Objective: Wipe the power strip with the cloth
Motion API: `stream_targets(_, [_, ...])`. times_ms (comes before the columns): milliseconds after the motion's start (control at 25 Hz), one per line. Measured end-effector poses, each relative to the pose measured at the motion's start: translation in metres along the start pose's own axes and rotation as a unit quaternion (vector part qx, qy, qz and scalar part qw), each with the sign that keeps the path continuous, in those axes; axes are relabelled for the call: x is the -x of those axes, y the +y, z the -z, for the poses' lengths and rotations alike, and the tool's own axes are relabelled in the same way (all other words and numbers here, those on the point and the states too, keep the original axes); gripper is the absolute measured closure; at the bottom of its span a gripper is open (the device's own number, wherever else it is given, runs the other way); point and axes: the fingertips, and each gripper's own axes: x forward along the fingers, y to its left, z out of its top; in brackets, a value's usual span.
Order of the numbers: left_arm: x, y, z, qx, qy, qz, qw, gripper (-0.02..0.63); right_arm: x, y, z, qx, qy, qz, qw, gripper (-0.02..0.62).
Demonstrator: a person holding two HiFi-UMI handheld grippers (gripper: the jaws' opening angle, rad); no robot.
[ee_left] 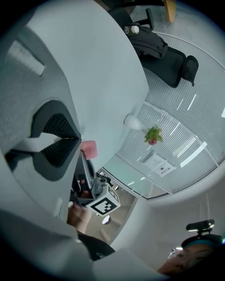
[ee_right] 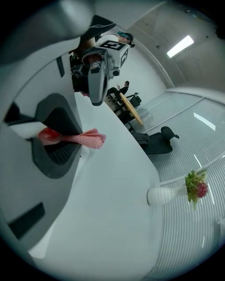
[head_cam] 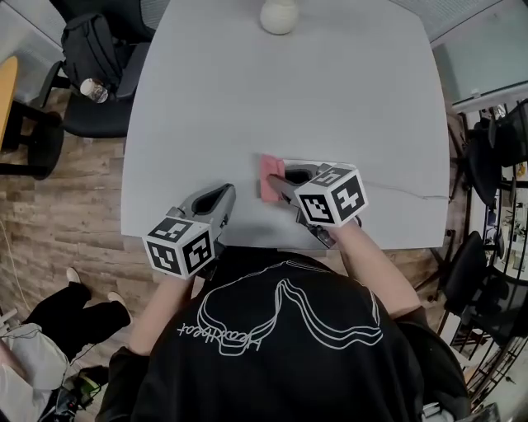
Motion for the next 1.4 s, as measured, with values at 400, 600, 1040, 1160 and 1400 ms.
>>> stream_targets(400, [-0.004, 0.005, -0.002, -0.001, 0.003, -0.002, 1.0000, 0.592, -0.013, -0.007, 0.005, 0.031, 0.025, 0.026, 0.999, 0.552])
stream_targets(600, [-0.007, 0.006, -0.005, -0.003, 0.005, 0.001, 1.0000, 0.592, -0.012, -0.008, 0.005, 0.024, 0.025, 0.026, 0.999, 0.551])
stream_targets(1040, [-0.019, -0.001, -0.002, -0.007, 0.016, 0.014, 0.9998, 0.592, 0.005, -0.026, 0.016, 0.005, 0.023, 0.034, 0.999, 0.551])
stream_targets(1160, [-0.022, -0.004, -0.003, -0.011, 0.018, 0.019, 0.9996, 0.592, 0.013, -0.033, 0.021, -0.003, 0.023, 0.039, 0.999, 0.549])
stream_targets(1400, [-0.029, -0.015, -0.001, -0.019, 0.026, 0.027, 0.9991, 0.592, 0.033, -0.050, 0.034, -0.024, 0.017, 0.053, 0.998, 0.549])
